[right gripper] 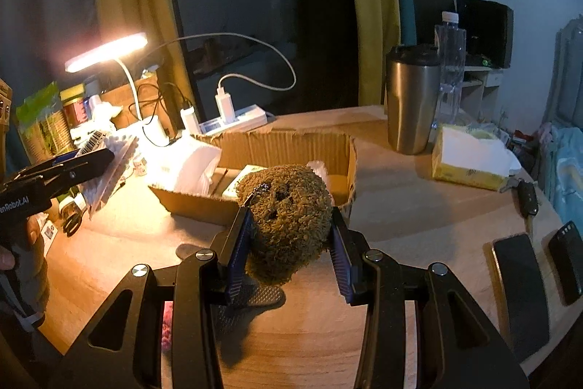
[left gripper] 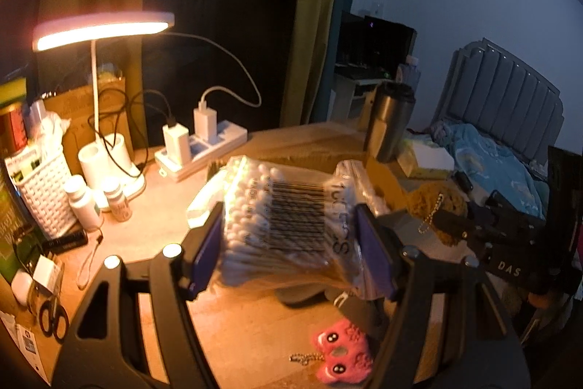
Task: Organize soft objects
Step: 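Grasp the brown fuzzy ball with the right gripper while the left lifts the cotton-swab bag, then carry the cotton-swab bag and fuzzy ball into the cardboard box and open both grippers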
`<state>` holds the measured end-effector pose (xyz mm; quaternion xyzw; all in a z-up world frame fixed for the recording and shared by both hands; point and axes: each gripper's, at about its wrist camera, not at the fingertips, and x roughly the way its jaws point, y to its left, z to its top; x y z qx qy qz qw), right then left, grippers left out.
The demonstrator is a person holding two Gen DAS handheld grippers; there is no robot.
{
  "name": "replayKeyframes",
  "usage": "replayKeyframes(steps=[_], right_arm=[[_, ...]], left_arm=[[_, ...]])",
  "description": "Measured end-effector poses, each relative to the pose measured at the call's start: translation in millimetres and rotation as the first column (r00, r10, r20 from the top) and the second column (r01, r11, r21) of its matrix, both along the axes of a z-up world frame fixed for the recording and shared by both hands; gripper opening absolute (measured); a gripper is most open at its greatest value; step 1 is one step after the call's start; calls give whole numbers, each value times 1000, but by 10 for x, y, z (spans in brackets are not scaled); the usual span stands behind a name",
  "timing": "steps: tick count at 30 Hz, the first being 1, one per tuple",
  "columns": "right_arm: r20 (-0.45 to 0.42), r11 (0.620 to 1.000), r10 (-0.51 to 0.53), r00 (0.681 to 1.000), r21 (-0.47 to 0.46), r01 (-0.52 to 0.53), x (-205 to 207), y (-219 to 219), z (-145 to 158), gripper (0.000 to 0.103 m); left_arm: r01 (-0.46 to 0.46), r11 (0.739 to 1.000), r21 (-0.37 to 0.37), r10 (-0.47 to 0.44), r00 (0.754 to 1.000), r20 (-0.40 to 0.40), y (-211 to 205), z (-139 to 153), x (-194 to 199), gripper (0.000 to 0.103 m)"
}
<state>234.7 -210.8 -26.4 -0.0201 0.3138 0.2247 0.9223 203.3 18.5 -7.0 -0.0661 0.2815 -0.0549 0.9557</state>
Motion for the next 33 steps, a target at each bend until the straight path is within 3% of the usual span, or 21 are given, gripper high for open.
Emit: replayKeyframes(steps=[5, 11, 17, 33], right_arm=[[26, 1000, -1, 1000, 0, 1, 46, 3, 86, 43], [64, 1000, -3, 998, 9, 2, 107, -38, 194, 43], [90, 1000, -6, 996, 16, 5, 192, -73, 294, 43], [54, 999, 27, 998, 27, -29, 646, 164, 128, 43]], left_arm=[[-7, 1000, 2, 7, 1000, 24, 6, 91, 61, 70], [-6, 998, 55, 1, 996, 89, -13, 347, 196, 70], [-25, 999, 41, 19, 991, 130, 26, 476, 301, 70], [-43, 999, 21, 42, 999, 19, 131, -38, 754, 70]])
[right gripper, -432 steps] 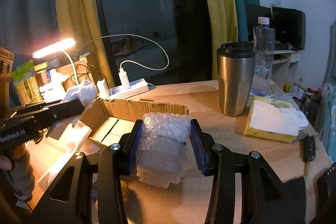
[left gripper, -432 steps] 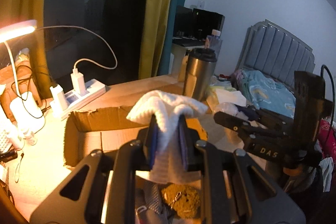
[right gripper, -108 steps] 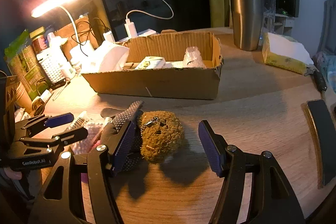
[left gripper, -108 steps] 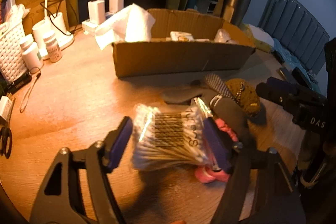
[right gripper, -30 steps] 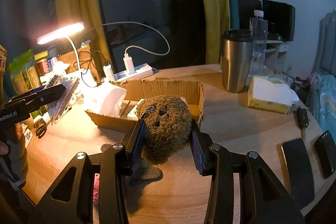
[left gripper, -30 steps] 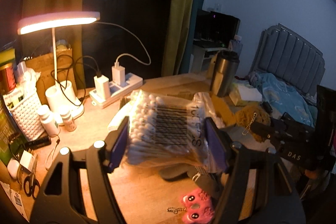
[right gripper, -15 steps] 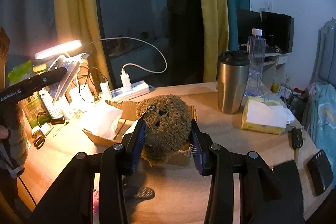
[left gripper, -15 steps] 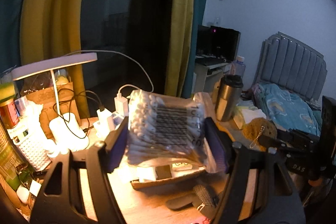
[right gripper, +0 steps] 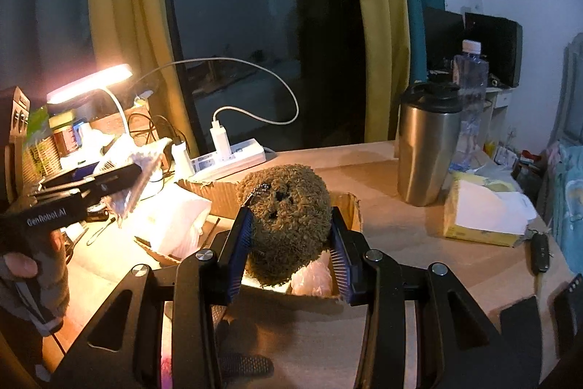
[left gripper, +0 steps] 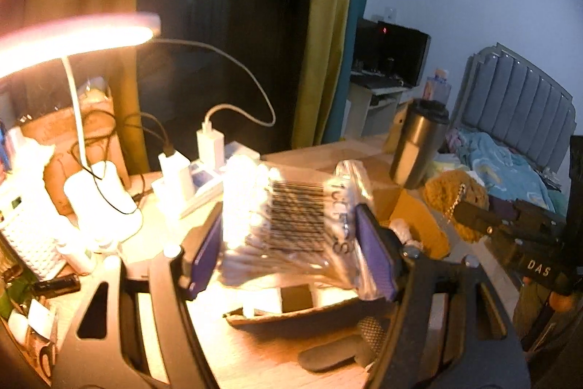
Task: Organize soft objects
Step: 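Carry the cotton-swab bag and fuzzy ball into the cardboard box and open both grippers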
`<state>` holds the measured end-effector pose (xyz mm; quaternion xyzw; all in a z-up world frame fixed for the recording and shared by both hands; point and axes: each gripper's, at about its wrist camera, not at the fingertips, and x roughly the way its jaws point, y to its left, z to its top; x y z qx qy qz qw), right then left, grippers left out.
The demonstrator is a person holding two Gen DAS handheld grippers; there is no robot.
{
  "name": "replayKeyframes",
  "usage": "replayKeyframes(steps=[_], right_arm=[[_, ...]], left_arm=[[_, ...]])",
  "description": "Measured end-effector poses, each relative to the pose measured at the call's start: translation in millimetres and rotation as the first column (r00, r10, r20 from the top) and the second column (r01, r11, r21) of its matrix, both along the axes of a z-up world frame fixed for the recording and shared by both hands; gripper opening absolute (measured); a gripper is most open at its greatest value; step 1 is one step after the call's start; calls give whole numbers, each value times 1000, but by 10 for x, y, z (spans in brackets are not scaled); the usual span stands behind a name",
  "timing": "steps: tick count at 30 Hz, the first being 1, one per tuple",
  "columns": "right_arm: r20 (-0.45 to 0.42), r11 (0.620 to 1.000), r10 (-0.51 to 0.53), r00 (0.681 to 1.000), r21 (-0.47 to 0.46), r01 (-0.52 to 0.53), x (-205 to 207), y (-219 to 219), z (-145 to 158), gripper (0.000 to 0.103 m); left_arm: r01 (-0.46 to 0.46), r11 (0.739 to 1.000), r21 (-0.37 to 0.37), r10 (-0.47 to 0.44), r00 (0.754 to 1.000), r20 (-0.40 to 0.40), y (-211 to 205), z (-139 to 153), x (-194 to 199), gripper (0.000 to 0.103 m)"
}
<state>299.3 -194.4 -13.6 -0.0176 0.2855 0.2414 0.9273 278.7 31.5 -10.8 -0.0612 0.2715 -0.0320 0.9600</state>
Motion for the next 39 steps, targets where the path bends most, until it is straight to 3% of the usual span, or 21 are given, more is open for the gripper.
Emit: replayKeyframes(steps=[17, 25, 30, 33, 37, 39], right_arm=[[-135, 998, 64, 989, -2, -65, 467, 307, -509, 43], [-181, 996, 80, 980, -18, -85, 558, 412, -668, 44], [-182, 997, 70, 981, -29, -77, 560, 434, -661, 47], [-174, 997, 56, 983, -36, -64, 541, 418, -628, 54], [-169, 998, 36, 985, -38, -43, 505, 377, -570, 55], [-161, 999, 32, 986, -38, -39, 457, 367, -527, 55]], left_arm=[[14, 1000, -23, -18, 979, -205, 12, -835, 567, 71], [17, 991, 135, 5, 987, -162, -223, -948, 562, 83], [22, 993, 116, -2, 985, -172, -224, -935, 541, 83], [20, 997, 79, -6, 985, -173, -142, -873, 527, 83], [6, 995, 95, 9, 988, -156, -120, -754, 471, 83], [4, 995, 99, 11, 989, -146, -114, -700, 422, 90]])
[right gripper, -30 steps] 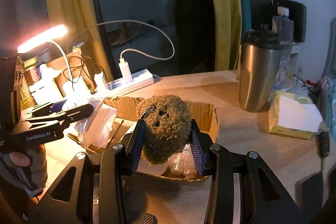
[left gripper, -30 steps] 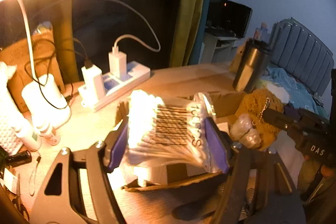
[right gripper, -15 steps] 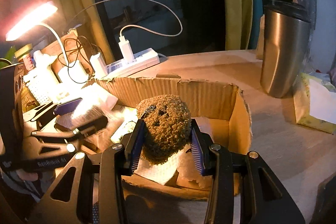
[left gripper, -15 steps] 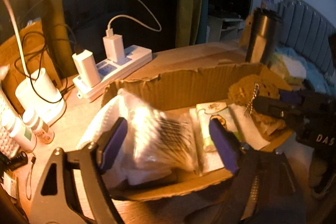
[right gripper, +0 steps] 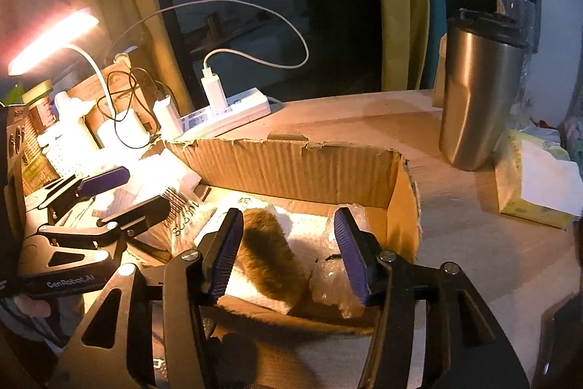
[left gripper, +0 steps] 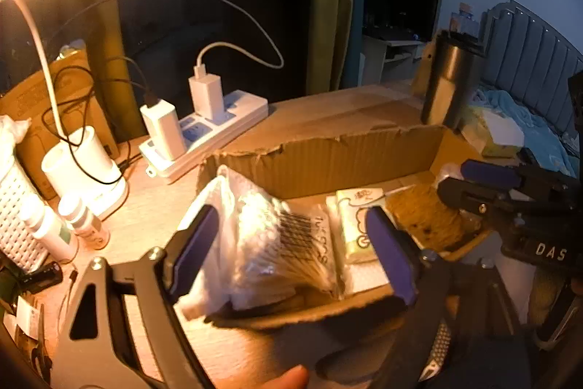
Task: Organize soft objects
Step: 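Carry the cotton-swab bag and fuzzy ball into the cardboard box and open both grippers, then grasp the grey dotted glove with the right gripper while the left grasps the pink plush keychain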
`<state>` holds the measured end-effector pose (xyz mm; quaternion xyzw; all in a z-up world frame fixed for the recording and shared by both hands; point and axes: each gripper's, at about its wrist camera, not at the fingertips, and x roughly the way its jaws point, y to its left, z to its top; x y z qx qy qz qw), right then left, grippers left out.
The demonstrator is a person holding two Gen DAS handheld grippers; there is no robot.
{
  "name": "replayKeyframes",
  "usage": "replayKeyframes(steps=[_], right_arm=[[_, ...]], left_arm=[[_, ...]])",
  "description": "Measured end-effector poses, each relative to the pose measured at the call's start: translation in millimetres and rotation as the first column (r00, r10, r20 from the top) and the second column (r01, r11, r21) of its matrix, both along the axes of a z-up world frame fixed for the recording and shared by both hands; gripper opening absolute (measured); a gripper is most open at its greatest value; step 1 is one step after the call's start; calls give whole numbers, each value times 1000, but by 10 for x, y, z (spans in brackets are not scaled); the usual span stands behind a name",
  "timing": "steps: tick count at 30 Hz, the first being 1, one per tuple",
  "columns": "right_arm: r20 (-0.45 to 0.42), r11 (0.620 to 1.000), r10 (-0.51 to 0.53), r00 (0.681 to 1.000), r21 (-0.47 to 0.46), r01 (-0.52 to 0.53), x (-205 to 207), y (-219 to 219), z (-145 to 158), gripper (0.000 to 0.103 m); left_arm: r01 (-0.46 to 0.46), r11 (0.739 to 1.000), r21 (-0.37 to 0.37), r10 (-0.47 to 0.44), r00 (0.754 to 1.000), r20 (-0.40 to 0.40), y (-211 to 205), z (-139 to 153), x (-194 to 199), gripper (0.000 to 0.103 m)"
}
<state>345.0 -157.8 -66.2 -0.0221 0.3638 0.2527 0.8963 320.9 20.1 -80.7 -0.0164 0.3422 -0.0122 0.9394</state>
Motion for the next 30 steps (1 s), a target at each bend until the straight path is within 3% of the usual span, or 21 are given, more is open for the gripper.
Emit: replayKeyframes(steps=[17, 30], right_arm=[[77, 1000, -20, 997, 3, 20, -545, -127, 364, 56], [104, 1000, -25, 994, -14, 27, -916, -151, 476, 57]], left_arm=[[-6, 1000, -20, 8, 995, 104, 0, 472, -618, 93], [16, 999, -31, -12, 990, 142, -35, 576, -1008, 93]])
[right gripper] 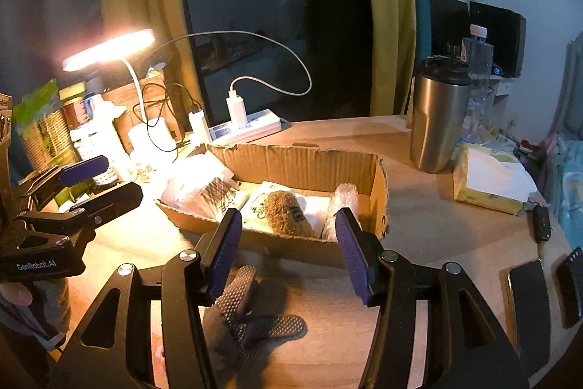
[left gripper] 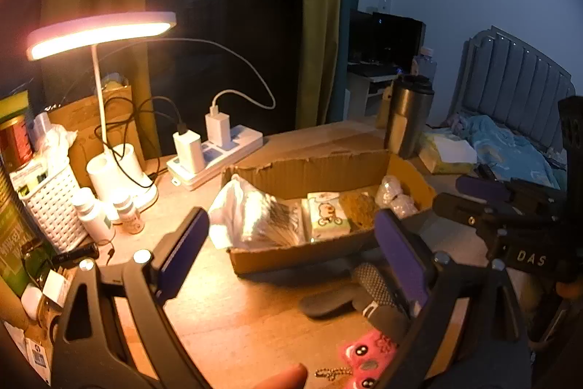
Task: Organize soft objects
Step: 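Grasp the grey dotted glove with the right gripper while the left grasps the pink plush keychain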
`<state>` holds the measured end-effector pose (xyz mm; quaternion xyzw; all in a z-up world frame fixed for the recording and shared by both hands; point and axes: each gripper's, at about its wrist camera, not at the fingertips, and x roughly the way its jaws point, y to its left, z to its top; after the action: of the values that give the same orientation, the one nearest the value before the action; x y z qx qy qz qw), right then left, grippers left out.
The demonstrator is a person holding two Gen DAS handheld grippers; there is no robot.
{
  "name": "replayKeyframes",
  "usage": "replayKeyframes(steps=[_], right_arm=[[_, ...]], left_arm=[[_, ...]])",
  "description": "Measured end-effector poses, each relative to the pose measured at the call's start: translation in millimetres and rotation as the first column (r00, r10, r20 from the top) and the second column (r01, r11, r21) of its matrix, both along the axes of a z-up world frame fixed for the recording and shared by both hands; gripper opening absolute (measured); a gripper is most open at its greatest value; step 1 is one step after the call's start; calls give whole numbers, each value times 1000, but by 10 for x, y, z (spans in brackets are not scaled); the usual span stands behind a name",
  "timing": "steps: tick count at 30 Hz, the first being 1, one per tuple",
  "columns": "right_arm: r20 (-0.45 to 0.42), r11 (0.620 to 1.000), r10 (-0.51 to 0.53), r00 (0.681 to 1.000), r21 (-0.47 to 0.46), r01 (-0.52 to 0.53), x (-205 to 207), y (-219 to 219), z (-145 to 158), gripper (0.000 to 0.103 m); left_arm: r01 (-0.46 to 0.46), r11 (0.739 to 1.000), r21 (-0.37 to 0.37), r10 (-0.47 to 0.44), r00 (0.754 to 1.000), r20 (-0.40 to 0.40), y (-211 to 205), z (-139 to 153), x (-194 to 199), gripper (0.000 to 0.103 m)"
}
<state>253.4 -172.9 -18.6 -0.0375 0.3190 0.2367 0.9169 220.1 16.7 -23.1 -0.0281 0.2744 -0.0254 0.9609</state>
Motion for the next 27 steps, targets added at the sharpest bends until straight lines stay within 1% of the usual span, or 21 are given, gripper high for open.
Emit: replayKeyframes(steps=[8, 14, 21, 27], right_arm=[[5, 1000, 14, 1000, -13, -14, -153, 67, 15, 57], [-8, 999, 30, 1000, -22, -30, -252, 125, -44, 57], [-35, 999, 36, 999, -33, -38, -339, 161, -174, 57], [-76, 997, 49, 996, -50, -53, -397, 213, -365, 57]], left_arm=[[3, 1000, -17, -3, 1000, 3, 20, -40, -201, 93], [-11, 999, -30, 11, 1000, -14, 82, -125, -327, 93], [-39, 998, -42, 37, 998, -48, 179, -298, -463, 93], [-57, 996, -64, 51, 995, -89, 254, -496, -528, 93]])
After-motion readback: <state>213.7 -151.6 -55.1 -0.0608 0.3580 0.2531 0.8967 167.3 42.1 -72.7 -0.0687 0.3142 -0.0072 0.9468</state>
